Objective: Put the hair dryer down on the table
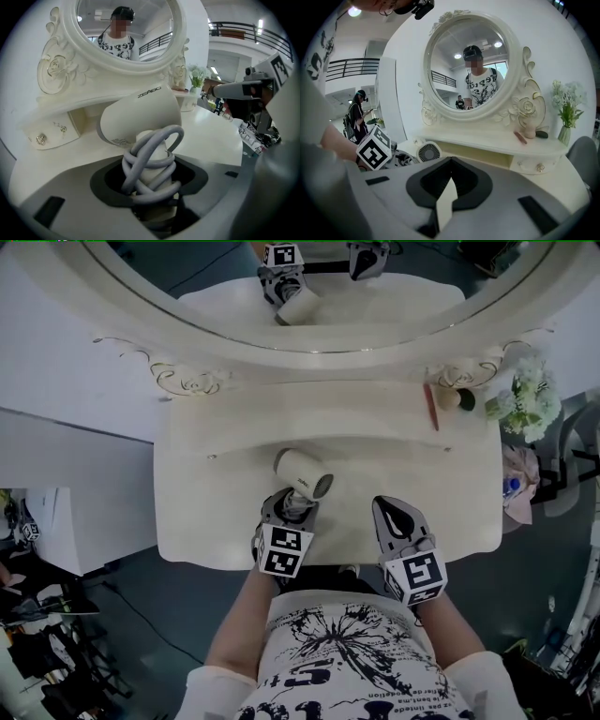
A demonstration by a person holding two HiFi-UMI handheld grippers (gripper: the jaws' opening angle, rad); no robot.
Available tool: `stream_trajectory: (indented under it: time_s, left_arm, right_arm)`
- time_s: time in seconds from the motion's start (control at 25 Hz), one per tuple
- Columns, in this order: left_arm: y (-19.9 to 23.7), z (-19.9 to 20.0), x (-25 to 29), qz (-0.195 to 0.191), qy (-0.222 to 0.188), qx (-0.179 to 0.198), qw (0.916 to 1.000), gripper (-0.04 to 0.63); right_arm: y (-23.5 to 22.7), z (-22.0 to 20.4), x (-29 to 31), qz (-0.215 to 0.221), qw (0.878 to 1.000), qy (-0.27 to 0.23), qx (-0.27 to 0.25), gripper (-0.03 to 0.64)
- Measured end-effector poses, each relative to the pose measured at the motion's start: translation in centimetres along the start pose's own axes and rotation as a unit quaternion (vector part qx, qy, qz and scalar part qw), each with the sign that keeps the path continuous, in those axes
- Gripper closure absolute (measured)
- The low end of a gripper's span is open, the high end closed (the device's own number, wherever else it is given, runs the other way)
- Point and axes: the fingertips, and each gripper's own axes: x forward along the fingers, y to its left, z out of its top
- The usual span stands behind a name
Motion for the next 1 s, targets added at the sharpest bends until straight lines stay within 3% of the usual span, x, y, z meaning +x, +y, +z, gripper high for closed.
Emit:
stream_trajectory:
  time_s: [0.52,1.0]
  left_arm:
    - [0.0,-0.9,1.1,0.003,0.039,-0.012,0.9992,0.351]
    - [-1.3,-0.9,0.9,-0.032,0.018,0.001,0.9993,0.304]
  right_arm:
    - [-0.8,0.0,-0.8,-0.009,1.000,0.000,0.001,0.606]
    - [-0.2,1.1,-1.8,-0.004,1.000,-0.012,-0.014,0.606]
